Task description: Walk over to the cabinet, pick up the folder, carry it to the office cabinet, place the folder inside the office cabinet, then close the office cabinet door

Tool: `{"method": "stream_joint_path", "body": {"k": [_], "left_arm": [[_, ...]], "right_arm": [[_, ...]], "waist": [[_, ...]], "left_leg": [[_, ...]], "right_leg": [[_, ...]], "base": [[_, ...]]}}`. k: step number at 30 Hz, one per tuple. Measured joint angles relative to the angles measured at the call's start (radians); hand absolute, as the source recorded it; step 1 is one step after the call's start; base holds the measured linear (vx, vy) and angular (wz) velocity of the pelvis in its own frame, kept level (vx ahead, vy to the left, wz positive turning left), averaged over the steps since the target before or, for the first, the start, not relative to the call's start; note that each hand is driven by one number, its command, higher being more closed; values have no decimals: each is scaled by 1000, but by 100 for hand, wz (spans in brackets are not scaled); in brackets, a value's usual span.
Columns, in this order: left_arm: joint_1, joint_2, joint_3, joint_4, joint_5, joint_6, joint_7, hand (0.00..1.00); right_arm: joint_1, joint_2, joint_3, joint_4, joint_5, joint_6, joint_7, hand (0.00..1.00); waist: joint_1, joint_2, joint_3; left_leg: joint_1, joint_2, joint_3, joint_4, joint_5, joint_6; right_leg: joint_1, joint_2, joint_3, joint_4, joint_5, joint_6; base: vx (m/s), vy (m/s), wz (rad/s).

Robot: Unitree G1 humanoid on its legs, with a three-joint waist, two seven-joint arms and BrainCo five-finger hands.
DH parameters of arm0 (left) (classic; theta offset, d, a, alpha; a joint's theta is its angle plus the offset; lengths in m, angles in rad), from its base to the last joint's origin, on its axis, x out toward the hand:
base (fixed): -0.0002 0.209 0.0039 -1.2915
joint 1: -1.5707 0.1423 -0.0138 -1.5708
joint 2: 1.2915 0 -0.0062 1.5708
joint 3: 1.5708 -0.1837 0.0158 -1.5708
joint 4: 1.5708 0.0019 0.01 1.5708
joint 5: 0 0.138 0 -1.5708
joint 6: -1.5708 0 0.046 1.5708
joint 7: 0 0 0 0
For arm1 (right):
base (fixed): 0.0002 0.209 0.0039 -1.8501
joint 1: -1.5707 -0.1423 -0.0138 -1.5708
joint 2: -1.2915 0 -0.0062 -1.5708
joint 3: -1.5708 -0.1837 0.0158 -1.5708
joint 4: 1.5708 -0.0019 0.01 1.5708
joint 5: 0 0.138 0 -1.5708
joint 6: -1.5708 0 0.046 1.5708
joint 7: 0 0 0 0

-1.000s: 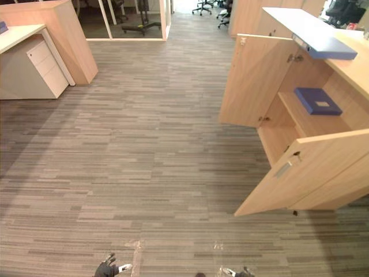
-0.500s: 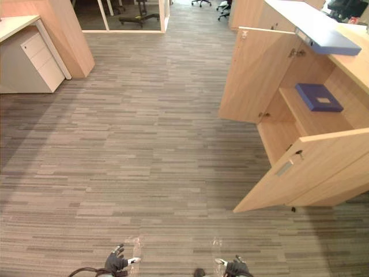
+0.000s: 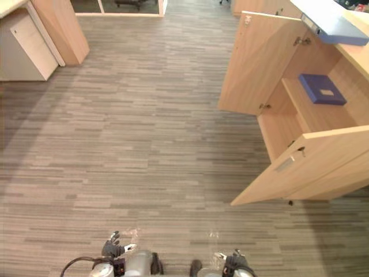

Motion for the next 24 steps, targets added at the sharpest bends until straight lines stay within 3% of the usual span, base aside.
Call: {"method": "stream_joint_path", "body": {"k": [1,4,5,6,7,8,9,12,14,15,16,17,19,20,21,22,24], "left_arm": [[0,0,0,0,0,-2,0,0],[0,-4,4,2,4,-5,2,0],[3,-14,14,2,4,-3,3,0],[3,-17,21,2,2,0,5,0],[1,-20,30,2,1,2,10,0],[-4,-21,47,1,-4,4,15,0],[-2,-23,56,2,-8,6,23,0],[8,-23,65,3,-11,10,25,0],[26,-33,65,2,-10,10,24,0],[27,-40,53,2,-10,10,22,0],[14,-44,21,6,-6,11,14,0],[8,-44,6,11,-6,13,8,0],[-10,-42,-42,21,3,13,-11,0],[-23,-42,-68,26,4,14,-25,0],[-36,-42,-91,30,5,16,-40,0],[-44,-43,-104,30,5,18,-47,0],[-64,-43,-124,27,4,17,-59,0]], "right_arm": [[-1,-1,0,0,-1,0,0,0],[-4,-1,-6,-6,-3,0,-1,0],[5,-6,-5,-17,-6,2,-2,0],[10,-8,-6,-21,-5,3,-5,0],[15,0,-7,-20,-6,5,-9,0],[12,4,-12,-12,-8,8,-9,0],[12,13,-34,-13,-8,10,-7,0],[13,28,-87,5,-8,13,1,0],[16,27,-126,4,-6,12,6,0],[23,23,-131,-10,-4,-1,1,0],[19,10,-130,-45,-3,-11,1,0],[16,10,-128,-54,-3,-11,1,0],[6,7,-123,-60,-3,-11,1,0],[5,12,-118,-70,-3,-16,5,0],[0,22,-113,-85,-3,-29,15,0],[0,25,-107,-94,-3,-31,17,0],[6,24,-75,-104,1,-28,26,0]], "waist": [[1,0,-1],[-3,3,-2],[1,14,-8],[2,19,-10],[9,12,-13],[12,-3,-20],[12,-7,-25],[20,-27,-46],[2,-23,-76],[-9,-18,-92],[-26,-16,-94],[-37,-16,-93],[-56,-7,-86],[-58,-4,-79],[-63,4,-60],[-68,13,-48],[-78,10,-29]], "left_leg": [[-10,-3,-4,-47,7,-5],[-23,-25,-40,-384,133,-20],[-21,-15,-44,-525,195,-28],[-19,-11,-29,-533,256,-37],[-7,-35,-16,-526,338,-24],[-19,-58,2,-481,348,-9],[-20,-80,14,-437,321,32],[57,-141,76,-420,260,83],[148,-201,99,-448,209,108],[186,-223,105,-472,194,120],[257,-247,110,-506,174,142],[287,-253,102,-521,174,142],[373,-247,73,-559,173,140],[415,-233,69,-568,164,126],[456,-216,64,-570,155,111],[476,-202,62,-570,148,99],[520,-180,50,-578,131,72]], "right_leg": [[7,-15,8,3,-6,6],[22,-101,25,8,-36,52],[38,-129,28,13,-63,91],[50,-141,28,14,-75,108],[62,-174,27,16,-87,122],[65,-203,27,31,-81,114],[55,-230,27,77,-64,100],[35,-315,59,196,-35,103],[-54,-391,93,444,3,69],[-123,-426,91,586,48,12],[-212,-486,44,824,116,-85],[-239,-503,3,908,115,-84],[-291,-496,-103,1061,53,-50],[-323,-450,-139,1078,-44,-14],[-349,-390,-184,1030,-120,2],[-353,-355,-216,977,-144,5],[-400,-245,-324,708,-149,2]], "base": [[203,172,-28],[294,294,-17],[369,386,-8],[394,411,-13],[433,413,-19],[529,455,-22],[531,432,-19],[424,310,-37],[468,346,-45],[549,368,-15],[452,275,-1],[540,281,15],[373,119,15],[338,27,-5],[321,-16,-5],[291,-69,-3],[330,-170,16]]}}
